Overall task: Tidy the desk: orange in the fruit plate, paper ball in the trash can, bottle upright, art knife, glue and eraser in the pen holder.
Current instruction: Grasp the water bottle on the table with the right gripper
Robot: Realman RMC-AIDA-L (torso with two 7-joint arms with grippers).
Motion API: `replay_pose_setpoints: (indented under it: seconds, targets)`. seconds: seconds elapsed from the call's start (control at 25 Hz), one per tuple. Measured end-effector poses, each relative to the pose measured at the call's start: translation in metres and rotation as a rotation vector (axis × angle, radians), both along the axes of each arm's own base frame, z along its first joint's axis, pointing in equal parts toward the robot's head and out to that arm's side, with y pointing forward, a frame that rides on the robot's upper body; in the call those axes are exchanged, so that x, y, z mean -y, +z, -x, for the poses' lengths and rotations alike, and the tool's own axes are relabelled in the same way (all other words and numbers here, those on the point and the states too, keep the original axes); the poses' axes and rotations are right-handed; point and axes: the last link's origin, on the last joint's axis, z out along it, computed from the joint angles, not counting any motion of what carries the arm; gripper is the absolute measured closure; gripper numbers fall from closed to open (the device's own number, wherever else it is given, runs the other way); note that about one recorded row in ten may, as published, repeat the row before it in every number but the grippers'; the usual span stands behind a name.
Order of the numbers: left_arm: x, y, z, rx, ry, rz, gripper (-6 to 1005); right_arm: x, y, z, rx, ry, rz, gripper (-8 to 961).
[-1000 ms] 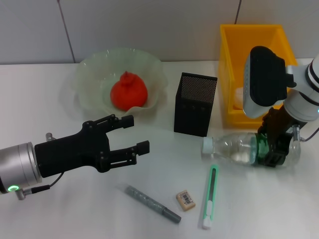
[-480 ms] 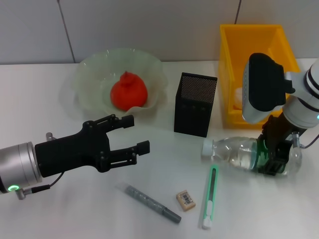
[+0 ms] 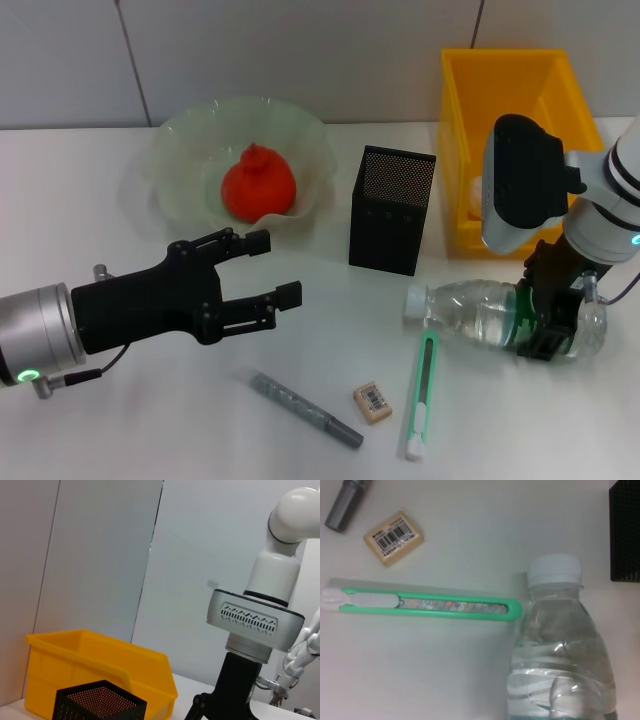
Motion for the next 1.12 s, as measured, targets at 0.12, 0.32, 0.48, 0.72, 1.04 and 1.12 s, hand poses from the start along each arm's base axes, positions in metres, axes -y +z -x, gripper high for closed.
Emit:
replay_pose_setpoints:
  seconds: [0.12,0.32,0.48,0.72,1.04,1.12]
  targets:
    - [-0.0011,0.0001,-0.0013,0.000,-0.004,0.000,228,-0.0003,-0.0007,-0.0007,0.000,0.000,-0.001,136]
    - [-0.0027,-0.0003,-0.0021,-0.002,-0.004,-0.002,229,-0.0011,-0.0037,-0.0028,0.004,-0.005,0.003,136]
    - [-0.0039,-0.0002,-0.0024,-0.004,0.000,-0.003,231,-0.0013,-0.0044,-0.0041,0.004,-0.008,0.003,136]
    - [-0.0048,0.0004,-0.0031,-0.004,-0.001,-0.004,233,-0.0018,-0.0053,-0.0051,0.005,-0.005,0.001,135]
    - [-0.0051,0.0003,-0.0033,-0.004,0.000,-0.003,235,-0.0027,-0.0077,-0.0062,0.007,-0.007,0.002,135]
    - [-0.0050,0.0003,-0.0033,-0.004,0.000,-0.003,236,-0.0029,-0.0078,-0.0061,0.007,-0.006,0.002,136]
